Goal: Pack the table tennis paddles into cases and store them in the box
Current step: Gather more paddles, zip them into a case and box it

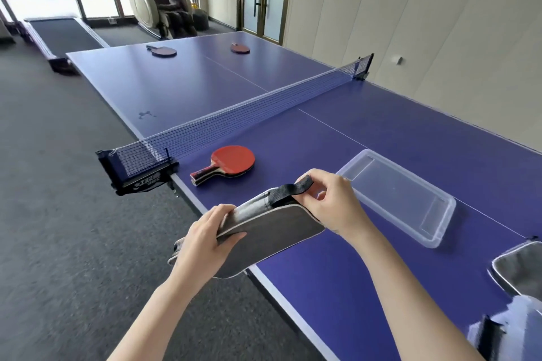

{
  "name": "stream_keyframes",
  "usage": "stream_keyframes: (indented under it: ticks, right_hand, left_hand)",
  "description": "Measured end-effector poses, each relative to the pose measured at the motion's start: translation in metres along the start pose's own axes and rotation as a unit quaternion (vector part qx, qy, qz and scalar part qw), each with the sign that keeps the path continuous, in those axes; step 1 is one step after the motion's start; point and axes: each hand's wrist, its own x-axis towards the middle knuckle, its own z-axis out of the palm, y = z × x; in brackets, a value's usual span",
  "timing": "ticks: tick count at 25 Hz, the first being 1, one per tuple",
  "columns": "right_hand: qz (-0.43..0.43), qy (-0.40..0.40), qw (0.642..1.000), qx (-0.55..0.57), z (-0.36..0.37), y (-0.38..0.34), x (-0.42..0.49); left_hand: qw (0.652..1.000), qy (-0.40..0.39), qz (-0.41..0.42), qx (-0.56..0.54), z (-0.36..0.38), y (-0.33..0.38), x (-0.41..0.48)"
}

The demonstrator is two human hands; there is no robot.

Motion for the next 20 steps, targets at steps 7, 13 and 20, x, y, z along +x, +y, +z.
stream_keyframes:
  ticks: [7,13,20]
  right_hand:
    - [0.038,0.017,0.998,0.052,0.032,0.022,0.054]
    - [0.071,0.044,0.993,0.083,0.036,0.054,0.128]
    - [0.138,0.119,0.980,0.086,0.011,0.096,0.174]
  left_hand:
    - [0.998,-0.006,-0.039,-0.051,-0.005,-0.042,0.044]
    - [0.994,-0.045,-0.069,-0.072,0.006,-0.066,0.127]
    - [0.978,-0.075,-0.108,-0.160,0.018,-0.077,0.208]
